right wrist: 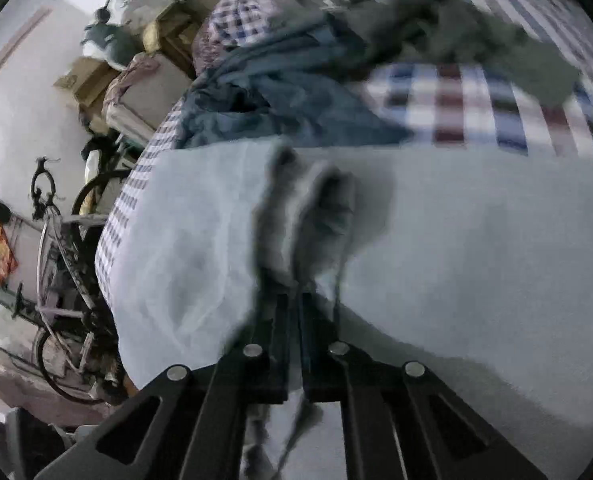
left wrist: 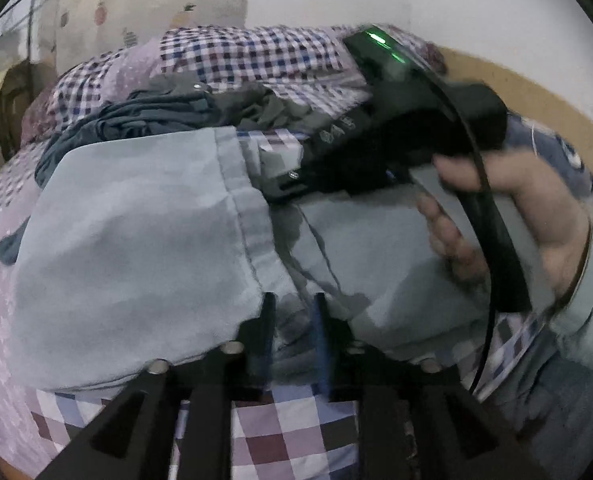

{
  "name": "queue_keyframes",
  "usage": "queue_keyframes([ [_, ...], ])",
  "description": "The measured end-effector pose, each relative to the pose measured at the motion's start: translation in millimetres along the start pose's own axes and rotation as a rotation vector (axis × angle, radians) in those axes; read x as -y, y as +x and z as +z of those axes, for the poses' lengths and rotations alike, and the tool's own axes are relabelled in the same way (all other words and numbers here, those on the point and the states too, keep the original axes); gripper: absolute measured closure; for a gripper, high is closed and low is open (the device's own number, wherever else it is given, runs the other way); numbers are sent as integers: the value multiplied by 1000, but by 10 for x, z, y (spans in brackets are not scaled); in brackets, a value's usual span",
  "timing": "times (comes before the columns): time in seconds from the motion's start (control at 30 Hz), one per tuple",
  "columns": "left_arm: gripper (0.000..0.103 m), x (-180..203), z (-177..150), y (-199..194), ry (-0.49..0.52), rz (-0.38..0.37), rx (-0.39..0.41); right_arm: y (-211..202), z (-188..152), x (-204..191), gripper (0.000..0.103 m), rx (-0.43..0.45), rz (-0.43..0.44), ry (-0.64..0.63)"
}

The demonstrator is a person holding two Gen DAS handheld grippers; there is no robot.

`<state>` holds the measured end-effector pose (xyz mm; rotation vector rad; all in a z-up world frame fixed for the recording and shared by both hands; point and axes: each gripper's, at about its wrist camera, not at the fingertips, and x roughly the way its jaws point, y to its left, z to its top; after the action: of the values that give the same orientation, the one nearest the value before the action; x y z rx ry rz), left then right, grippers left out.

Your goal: Fold clothes

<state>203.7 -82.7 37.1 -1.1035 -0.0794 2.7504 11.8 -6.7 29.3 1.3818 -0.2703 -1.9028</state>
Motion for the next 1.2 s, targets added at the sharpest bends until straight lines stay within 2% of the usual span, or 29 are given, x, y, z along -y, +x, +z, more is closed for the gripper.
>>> queue_keyframes([
  [0.03, 53, -56, 19, -45, -28, -1, 18, -25, -21, 11, 99, 11, 9, 3],
  [0.07, 41, -112, 35, -96, -56, 0, 38, -63, -45, -3, 93, 18, 9, -8],
  [0.1, 37, -167, 39, -167, -86, 3, 66, -107, -76, -22, 89, 24, 13, -25],
  [0.17, 30, -364, 53, -303, -169, 14, 130, -171, -141, -63, 67, 23, 23, -55],
  [0.23, 25, -542, 20, -421, -264, 44, 168, -202, -250, -87, 66, -6, 12, -88],
  [0.33, 24, -893, -70, -490, -443, 81, 186, -232, -477, -75, 66, -66, -2, -118],
  [0.4, 24, -1163, -157, -487, -565, 79, 189, -269, -680, -64, 66, -105, 2, -127],
  [0.53, 24, -1444, -339, -442, -718, 103, 162, -453, -1075, -40, 66, -122, -7, -145],
  [0.6, 24, -1550, -433, -399, -783, 107, 137, -546, -1209, 7, 69, -118, -5, -132],
  [0.67, 24, -1616, -530, -398, -836, 101, 125, -629, -1327, 52, 70, -112, -3, -115],
  [0.8, 24, -1666, -612, -346, -874, 113, 102, -746, -1496, 76, 71, -100, -8, -98],
  [0.9, 24, -1750, -711, -314, -954, 97, 82, -824, -1613, 89, 71, -91, -13, -85],
  [1.0, 24, -1802, -802, -309, -1023, 74, 83, -851, -1672, 63, 71, -79, -21, -76],
  [1.07, 24, -1828, -816, -251, -1044, 50, 83, -872, -1701, 38, 70, -69, -23, -81],
  [1.2, 22, -1835, -831, -205, -1083, 47, 85, -897, -1734, 10, 68, -49, -28, -82],
])
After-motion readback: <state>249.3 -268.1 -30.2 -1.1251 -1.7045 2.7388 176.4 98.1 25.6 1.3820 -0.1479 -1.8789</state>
